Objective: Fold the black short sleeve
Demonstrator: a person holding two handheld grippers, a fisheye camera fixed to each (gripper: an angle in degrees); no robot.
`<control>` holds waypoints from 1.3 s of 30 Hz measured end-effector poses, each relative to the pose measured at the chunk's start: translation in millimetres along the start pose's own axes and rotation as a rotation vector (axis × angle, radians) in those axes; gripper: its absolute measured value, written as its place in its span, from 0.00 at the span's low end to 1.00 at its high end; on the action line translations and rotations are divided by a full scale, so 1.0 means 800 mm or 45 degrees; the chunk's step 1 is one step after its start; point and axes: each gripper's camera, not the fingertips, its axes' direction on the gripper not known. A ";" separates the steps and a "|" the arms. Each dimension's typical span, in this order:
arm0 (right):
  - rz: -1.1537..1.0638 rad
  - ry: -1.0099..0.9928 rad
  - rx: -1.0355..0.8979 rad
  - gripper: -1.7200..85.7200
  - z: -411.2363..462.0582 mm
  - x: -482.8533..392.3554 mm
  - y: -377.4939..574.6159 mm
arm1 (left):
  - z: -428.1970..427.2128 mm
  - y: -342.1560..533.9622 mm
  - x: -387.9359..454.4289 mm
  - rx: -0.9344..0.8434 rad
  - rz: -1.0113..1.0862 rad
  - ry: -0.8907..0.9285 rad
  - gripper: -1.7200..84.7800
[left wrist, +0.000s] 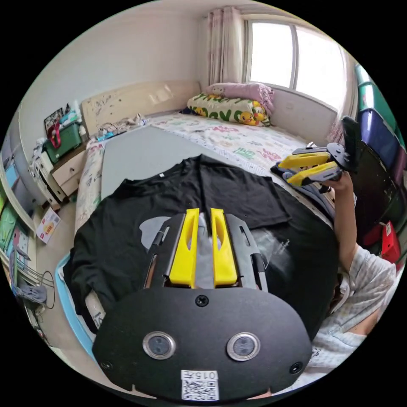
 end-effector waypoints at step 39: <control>-0.507 -0.014 -0.230 0.11 0.056 -0.071 0.037 | 0.275 0.536 0.320 -0.073 0.129 0.002 0.08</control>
